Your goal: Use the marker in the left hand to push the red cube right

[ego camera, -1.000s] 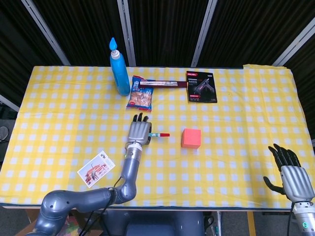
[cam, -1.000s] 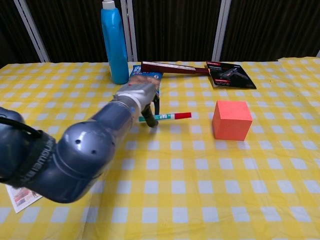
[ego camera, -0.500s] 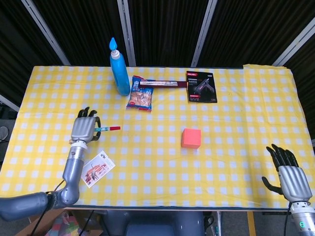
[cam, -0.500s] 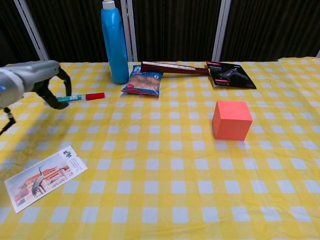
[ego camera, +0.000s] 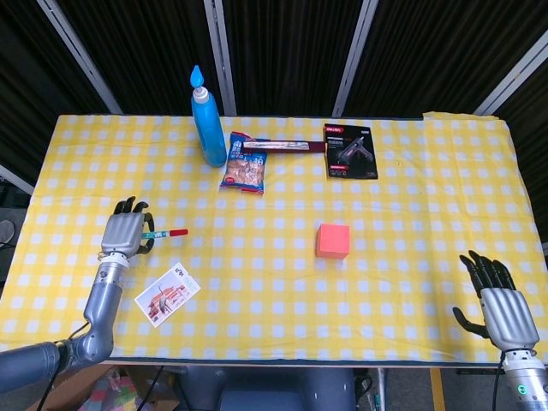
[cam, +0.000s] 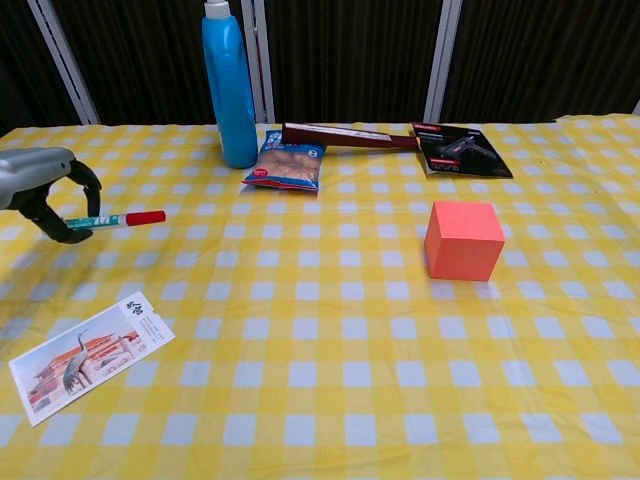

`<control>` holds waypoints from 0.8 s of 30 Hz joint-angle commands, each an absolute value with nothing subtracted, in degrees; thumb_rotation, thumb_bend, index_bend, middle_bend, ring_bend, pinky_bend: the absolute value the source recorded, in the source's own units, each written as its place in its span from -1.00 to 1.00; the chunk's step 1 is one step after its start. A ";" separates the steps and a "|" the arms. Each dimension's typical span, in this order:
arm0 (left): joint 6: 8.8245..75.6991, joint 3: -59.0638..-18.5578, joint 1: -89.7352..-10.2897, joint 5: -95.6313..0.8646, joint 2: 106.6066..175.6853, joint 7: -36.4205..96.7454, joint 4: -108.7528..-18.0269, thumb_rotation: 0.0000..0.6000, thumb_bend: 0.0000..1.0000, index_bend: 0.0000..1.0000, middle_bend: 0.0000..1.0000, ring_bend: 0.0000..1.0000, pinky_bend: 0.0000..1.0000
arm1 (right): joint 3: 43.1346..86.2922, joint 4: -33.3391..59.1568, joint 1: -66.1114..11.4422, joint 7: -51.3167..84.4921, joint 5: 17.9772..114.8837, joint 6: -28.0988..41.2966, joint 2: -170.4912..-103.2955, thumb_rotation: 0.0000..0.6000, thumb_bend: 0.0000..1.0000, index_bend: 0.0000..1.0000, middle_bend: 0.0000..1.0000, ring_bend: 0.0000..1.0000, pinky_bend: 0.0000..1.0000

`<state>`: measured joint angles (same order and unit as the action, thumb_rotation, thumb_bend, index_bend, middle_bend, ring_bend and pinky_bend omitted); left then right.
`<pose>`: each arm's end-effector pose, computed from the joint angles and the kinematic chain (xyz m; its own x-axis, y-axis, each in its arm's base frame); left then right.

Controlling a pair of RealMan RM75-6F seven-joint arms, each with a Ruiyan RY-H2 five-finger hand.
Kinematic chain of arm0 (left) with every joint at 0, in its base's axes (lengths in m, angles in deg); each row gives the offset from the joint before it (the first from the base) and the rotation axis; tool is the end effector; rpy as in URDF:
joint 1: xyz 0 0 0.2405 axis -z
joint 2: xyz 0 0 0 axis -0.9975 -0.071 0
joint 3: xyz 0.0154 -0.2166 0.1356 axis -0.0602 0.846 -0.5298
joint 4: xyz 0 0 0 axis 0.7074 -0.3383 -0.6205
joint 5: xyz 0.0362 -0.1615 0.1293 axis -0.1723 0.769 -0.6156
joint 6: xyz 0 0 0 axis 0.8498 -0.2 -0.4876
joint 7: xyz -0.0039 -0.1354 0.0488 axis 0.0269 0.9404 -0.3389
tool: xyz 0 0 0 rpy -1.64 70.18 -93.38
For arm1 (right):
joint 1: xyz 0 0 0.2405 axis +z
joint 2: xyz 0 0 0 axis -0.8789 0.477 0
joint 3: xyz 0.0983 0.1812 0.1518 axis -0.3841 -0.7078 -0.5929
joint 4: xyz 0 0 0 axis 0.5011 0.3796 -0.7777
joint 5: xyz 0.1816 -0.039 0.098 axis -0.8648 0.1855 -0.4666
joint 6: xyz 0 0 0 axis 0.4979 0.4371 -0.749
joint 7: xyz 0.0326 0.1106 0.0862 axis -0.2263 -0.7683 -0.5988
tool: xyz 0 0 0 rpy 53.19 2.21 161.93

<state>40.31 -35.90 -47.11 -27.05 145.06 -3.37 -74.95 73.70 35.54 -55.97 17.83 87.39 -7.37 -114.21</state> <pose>-0.2223 0.3495 0.0158 0.4762 0.2880 0.8309 0.8640 0.0225 -0.5030 -0.3117 -0.1761 0.1529 0.3677 -0.1510 0.9176 -0.9271 0.0180 0.3745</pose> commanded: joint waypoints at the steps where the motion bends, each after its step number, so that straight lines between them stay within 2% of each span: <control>1: 40.23 -36.33 -47.10 -27.43 145.38 -3.47 -74.24 1.00 -0.22 -0.07 -0.75 -1.00 -0.84 | 73.72 35.50 -56.00 17.81 87.46 -7.44 -114.21 1.00 -0.25 -1.00 -1.00 -1.00 -1.00; 8: 40.98 -36.38 -47.81 -28.13 143.93 -2.72 -75.25 1.00 -0.49 -0.51 -0.87 -1.00 -0.87 | 73.81 35.44 -55.99 17.88 87.62 -7.42 -114.17 1.00 -0.25 -1.00 -1.00 -1.00 -1.00; 14: 46.37 -37.07 -53.00 -35.28 136.11 4.17 -84.96 1.00 -0.53 -0.70 -0.90 -1.00 -0.88 | 73.84 35.27 -55.98 18.24 87.75 -7.52 -114.29 1.00 -0.25 -1.00 -1.00 -1.00 -1.00; 18: 52.51 -40.68 -59.51 -43.67 130.80 11.03 -90.32 1.00 -0.54 -0.80 -0.95 -1.00 -0.88 | 73.95 34.93 -55.99 18.94 88.26 -7.82 -114.44 1.00 -0.24 -1.00 -1.00 -1.00 -1.00; 21: 55.94 -43.81 -63.77 -48.92 127.86 15.43 -92.45 1.00 -0.56 -0.98 -1.00 -1.00 -0.92 | 73.92 34.71 -56.03 19.51 88.41 -8.11 -114.63 1.00 -0.24 -1.00 -1.00 -1.00 -1.00; 24: 60.19 -47.89 -68.57 -55.37 124.87 19.24 -93.03 1.00 -0.60 -1.00 -1.00 -1.00 -0.93 | 73.79 34.43 -56.05 20.47 88.57 -8.54 -115.04 1.00 -0.25 -1.00 -1.00 -1.00 -1.00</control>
<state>56.04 -43.94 -64.58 -50.09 128.41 15.12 -91.12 73.83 34.52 -56.04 20.30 88.51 -8.42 -114.92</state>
